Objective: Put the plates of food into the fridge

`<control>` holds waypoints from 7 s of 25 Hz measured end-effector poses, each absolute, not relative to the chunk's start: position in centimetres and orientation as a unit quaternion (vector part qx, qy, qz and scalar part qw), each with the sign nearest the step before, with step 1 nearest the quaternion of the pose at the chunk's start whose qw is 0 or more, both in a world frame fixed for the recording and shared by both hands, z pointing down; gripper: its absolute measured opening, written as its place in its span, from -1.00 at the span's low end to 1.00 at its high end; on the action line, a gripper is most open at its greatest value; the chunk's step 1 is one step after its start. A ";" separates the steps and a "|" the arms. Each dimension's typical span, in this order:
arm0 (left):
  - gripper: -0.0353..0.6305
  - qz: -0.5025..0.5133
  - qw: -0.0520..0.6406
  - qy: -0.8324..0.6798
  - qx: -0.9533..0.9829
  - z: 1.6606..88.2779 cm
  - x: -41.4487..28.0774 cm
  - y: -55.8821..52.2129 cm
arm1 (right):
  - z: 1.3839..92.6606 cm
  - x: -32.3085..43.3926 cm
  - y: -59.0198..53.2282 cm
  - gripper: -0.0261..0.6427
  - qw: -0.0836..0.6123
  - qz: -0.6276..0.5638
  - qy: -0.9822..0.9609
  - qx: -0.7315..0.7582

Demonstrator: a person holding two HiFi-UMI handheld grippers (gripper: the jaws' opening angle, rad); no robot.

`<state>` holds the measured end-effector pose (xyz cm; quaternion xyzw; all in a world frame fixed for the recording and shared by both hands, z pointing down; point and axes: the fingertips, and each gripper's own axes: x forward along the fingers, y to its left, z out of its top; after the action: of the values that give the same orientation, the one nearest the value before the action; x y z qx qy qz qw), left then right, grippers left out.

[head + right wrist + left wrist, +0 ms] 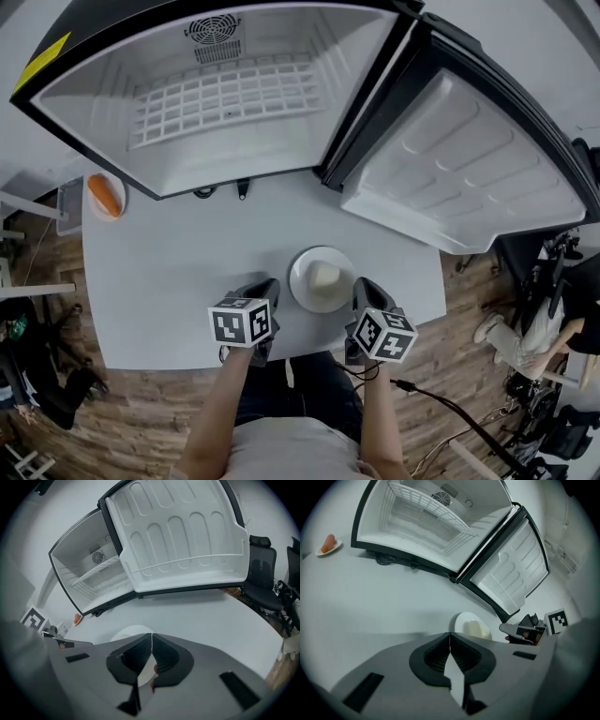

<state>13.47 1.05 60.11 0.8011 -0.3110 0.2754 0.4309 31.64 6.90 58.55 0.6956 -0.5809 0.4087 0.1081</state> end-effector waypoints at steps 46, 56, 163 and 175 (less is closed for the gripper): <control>-0.62 0.218 0.609 -0.314 0.695 62.9 17.0 3.9 | 63.1 29.6 8.9 -0.72 0.031 0.603 -0.562 0.566; -0.79 0.144 0.621 -0.339 0.692 60.5 15.9 2.7 | 61.1 29.0 7.5 -0.77 0.001 0.604 -0.582 0.545; -0.84 -0.243 0.579 -0.424 0.652 38.6 -5.1 -22.1 | 39.7 2.3 -25.0 -0.88 0.124 0.314 -0.812 0.476; -0.84 -0.088 0.258 -0.470 0.840 34.5 -4.4 -19.1 | 33.8 3.4 -19.5 -0.88 0.050 0.139 -0.814 0.562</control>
<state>-4.41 -19.12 34.50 0.8397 -0.4699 -0.0879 0.2577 3.38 -19.51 33.79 0.5618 -0.8139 0.1394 0.0502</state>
